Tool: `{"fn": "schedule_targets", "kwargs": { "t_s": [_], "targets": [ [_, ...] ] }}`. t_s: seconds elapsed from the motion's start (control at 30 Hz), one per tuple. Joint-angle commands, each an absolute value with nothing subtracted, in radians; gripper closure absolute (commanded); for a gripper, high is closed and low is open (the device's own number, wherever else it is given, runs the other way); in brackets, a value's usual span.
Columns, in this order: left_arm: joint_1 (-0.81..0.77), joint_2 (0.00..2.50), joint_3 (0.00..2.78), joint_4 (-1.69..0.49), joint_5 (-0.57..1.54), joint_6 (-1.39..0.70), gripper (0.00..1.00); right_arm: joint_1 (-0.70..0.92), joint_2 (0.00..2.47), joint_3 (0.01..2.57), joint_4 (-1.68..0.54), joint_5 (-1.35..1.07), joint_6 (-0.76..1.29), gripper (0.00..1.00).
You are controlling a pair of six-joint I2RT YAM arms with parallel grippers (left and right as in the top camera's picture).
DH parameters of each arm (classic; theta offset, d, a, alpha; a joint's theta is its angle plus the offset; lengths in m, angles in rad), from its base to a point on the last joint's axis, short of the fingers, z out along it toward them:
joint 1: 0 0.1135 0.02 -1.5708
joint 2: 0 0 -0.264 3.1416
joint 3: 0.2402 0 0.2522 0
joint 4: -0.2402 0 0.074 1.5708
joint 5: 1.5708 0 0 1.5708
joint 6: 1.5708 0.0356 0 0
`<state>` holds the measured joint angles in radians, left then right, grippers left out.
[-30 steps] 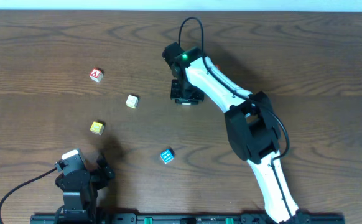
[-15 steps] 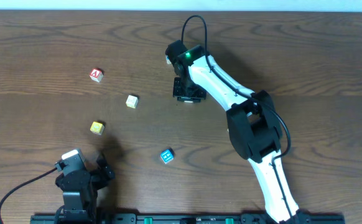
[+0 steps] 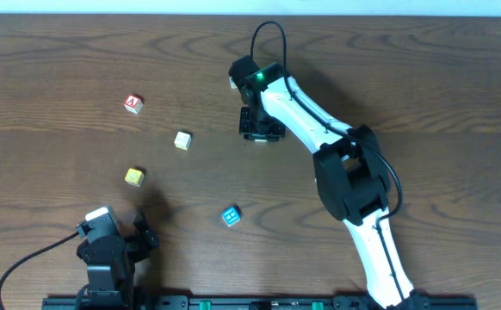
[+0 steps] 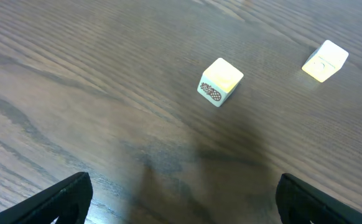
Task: Spell out Ai2
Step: 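Lower the 'I' block onto the table and open the right gripper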
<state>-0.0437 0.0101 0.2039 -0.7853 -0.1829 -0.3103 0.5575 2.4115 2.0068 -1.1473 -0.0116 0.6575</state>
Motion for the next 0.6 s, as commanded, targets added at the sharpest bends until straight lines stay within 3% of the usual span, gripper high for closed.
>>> {"fn": "schedule_targets", "kwargs": {
  "t_s": [0.0,0.57],
  "targets": [
    [-0.039,0.004,0.178,-0.806,-0.183,-0.314,0.05,0.553,2.425,1.999,-1.145,-0.015,0.645,0.63],
    [-0.039,0.004,0.178,-0.806,-0.183,-0.314,0.05,0.545,2.425,1.999,-1.140,-0.010,0.619,0.54]
  ]
}}
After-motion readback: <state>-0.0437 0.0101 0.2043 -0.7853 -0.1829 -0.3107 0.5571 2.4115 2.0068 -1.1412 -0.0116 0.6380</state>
